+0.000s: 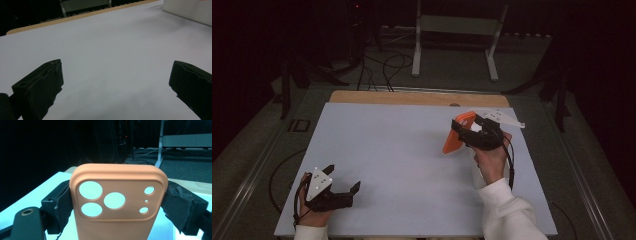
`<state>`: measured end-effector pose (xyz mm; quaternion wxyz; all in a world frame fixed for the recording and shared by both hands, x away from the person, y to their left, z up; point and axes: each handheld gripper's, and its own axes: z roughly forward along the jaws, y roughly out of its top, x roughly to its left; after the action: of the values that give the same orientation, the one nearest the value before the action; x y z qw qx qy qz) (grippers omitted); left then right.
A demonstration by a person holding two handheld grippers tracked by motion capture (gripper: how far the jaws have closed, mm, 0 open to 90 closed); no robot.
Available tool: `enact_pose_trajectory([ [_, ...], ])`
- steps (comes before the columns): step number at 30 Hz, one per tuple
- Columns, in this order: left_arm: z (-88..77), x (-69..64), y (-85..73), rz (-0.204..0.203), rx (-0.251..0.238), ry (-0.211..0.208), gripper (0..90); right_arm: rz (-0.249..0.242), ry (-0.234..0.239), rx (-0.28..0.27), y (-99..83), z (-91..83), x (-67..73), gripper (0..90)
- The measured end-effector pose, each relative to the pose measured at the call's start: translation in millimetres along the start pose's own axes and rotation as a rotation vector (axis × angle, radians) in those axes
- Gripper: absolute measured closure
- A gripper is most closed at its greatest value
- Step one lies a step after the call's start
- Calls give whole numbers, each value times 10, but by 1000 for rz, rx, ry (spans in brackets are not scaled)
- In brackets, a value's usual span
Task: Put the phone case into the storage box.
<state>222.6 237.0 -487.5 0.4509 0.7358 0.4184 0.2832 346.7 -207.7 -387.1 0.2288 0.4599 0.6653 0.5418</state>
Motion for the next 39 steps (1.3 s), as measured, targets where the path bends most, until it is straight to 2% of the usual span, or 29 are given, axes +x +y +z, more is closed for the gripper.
enact_pose_trajectory([
  [14, -42, 10, -24, 0, 8, 11, 0, -26, -26, 3, 121, 51, -36, 164],
  [25, -35, 5, -26, 7, 16, 10, 0, -21, -33, -2, 175, 93, -59, 164],
  [39, -39, 12, -22, -9, 16, 4, 0, -24, -64, -14, 298, 125, -94, 165],
])
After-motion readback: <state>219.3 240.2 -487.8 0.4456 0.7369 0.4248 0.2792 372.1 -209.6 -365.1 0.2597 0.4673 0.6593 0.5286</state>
